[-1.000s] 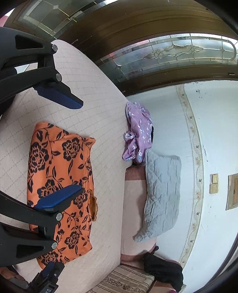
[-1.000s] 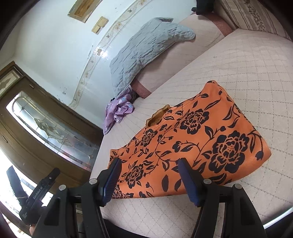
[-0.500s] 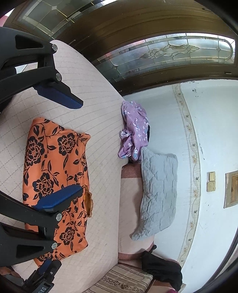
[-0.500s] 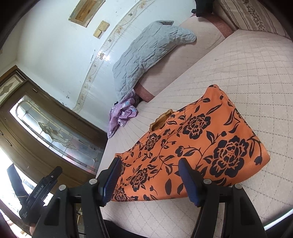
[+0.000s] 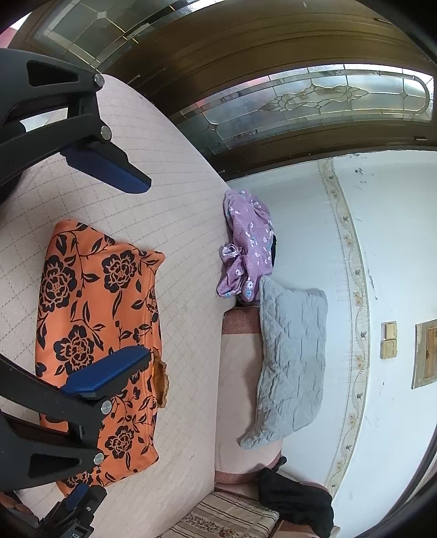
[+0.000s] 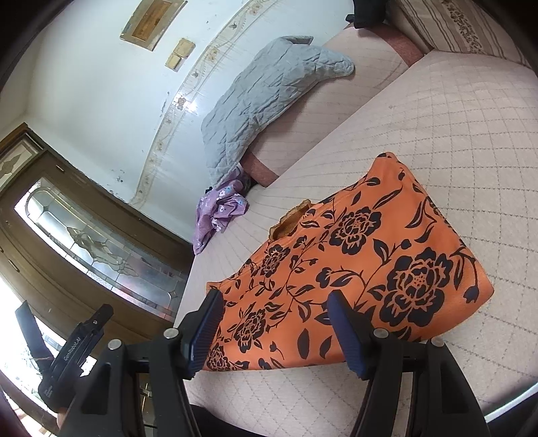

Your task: Fold small clothes

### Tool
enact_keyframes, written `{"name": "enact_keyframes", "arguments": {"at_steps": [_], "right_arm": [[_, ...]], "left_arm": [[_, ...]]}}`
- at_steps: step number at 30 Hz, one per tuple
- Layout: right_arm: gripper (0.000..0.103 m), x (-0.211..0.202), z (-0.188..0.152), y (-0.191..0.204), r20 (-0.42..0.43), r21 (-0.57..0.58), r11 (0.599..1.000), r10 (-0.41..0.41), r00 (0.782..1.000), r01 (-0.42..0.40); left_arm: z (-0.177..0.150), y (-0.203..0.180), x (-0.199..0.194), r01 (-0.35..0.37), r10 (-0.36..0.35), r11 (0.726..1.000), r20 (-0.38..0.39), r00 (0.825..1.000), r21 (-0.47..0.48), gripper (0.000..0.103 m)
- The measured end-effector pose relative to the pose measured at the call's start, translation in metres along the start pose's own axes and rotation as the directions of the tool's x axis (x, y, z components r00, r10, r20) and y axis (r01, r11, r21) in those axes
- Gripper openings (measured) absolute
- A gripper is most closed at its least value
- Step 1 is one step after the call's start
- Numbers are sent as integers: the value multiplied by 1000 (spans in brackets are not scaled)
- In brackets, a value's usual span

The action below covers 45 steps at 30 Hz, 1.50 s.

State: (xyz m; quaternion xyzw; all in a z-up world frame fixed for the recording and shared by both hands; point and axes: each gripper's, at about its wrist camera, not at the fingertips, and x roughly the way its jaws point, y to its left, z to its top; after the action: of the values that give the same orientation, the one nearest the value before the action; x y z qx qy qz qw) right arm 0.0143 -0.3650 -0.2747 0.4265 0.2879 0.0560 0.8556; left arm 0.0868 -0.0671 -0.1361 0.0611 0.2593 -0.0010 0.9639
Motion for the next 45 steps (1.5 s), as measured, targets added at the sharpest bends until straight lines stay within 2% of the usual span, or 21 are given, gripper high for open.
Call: {"name": "enact_keyframes", "arguments": {"at_steps": [8,19,33,40,45], "right_arm": [[68,10,-3,0,-18,-12,1000,-27,999,27],[68,23,-7,0,-40,-16,998,-57,998,57],[68,24,-8,-2,-39,-12,998,-68,997,68],[68,22,-7,-5,-40,-8,997,-71,997,70],[68,22,-4,-20,-40,29,994,-105,994,106]], "left_arm": [[-4,11,13,1,-2,1000,-29,1000,-23,92],[-7,40,27,-44,40,996,-49,998,-79,92],[-10,48,26,-67,64,994,-44,997,-82,92],[-17,41,39,-74,70,996,-63,996,-59,92],[-43,31,87,-109,111,994,-162,980,20,93]]}}
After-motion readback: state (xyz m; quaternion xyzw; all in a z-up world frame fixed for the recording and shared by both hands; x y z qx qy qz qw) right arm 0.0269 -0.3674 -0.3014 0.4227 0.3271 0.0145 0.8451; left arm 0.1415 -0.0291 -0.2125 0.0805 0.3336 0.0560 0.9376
